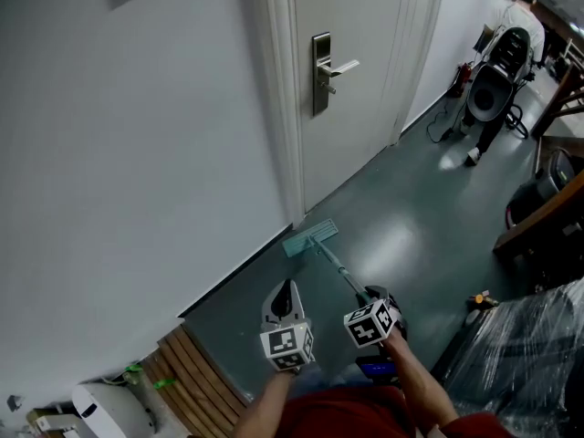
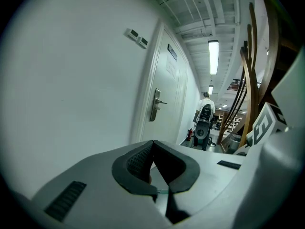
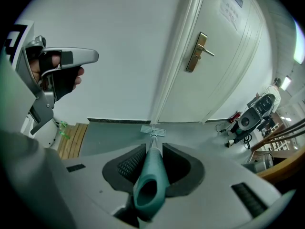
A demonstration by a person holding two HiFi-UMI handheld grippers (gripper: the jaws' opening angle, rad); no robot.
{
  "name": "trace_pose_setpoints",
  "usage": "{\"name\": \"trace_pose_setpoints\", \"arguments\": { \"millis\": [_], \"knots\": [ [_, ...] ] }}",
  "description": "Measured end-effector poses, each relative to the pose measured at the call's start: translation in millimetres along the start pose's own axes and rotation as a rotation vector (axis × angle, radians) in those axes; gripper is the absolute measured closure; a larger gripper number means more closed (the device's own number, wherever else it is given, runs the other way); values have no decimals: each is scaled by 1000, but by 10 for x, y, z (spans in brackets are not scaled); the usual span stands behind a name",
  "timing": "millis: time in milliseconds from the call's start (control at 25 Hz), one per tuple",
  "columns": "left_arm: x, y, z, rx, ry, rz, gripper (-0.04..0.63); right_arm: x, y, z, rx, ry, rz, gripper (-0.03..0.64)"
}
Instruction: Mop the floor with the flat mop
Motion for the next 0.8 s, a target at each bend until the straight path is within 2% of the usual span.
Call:
{"name": "trace_pose_setpoints", "arguments": {
  "millis": [160, 440, 640, 800],
  "knots": [
    [-141, 22, 107, 12, -15, 0, 581, -122, 41, -18, 0, 11, -6, 500],
    [-437, -39, 111, 0, 10, 8, 581, -328, -145, -112, -10, 28, -13, 500],
    [-397, 0, 233, 18, 9, 16, 581, -273, 86, -67, 4, 33, -68, 500],
    [-458, -18, 224, 21, 11, 18, 581, -293, 67, -77, 3, 31, -63, 500]
  ]
}}
Point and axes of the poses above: the fingertips, and each gripper's own axes: z forward along the fingers, x to its left, y out of its top, the point moved 4 cm from there along -z, backward along the fingers, and after that the axes turned 12 degrees about y, right-handed, at the moved point
